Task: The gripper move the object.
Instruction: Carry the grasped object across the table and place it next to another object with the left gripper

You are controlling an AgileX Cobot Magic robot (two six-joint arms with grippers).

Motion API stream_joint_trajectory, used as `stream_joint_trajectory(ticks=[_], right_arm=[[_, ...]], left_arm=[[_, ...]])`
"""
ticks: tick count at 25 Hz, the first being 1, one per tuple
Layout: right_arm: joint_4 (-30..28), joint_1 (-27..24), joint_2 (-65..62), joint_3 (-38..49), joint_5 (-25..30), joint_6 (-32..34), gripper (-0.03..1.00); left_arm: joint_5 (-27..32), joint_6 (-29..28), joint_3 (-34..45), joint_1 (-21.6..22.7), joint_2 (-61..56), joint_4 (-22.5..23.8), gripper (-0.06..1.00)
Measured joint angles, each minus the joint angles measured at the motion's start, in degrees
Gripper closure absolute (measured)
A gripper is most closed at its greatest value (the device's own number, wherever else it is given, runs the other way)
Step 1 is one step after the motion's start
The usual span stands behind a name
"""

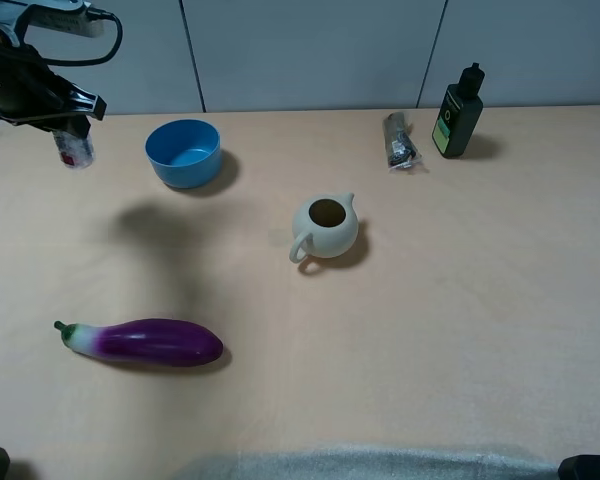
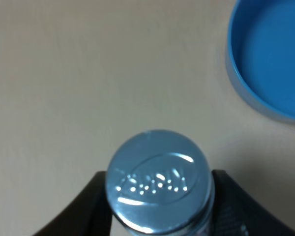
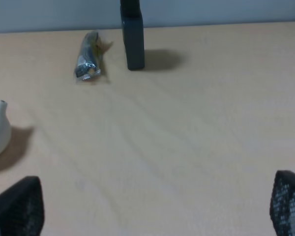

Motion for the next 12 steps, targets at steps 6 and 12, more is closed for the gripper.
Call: stream_joint_trajectory(ticks=[6, 12], right_arm=[[0.0, 0.0, 0.0, 0.0, 0.0, 0.0, 0.28], [0.0, 0.0, 0.0, 0.0, 0.0, 0.0, 0.28]], left_arm=[[-5.4, 0.0, 0.0, 0.0, 1.4, 1.2, 0.52], [-9.6, 0.0, 0.0, 0.0, 3.0, 3.9, 0.52]])
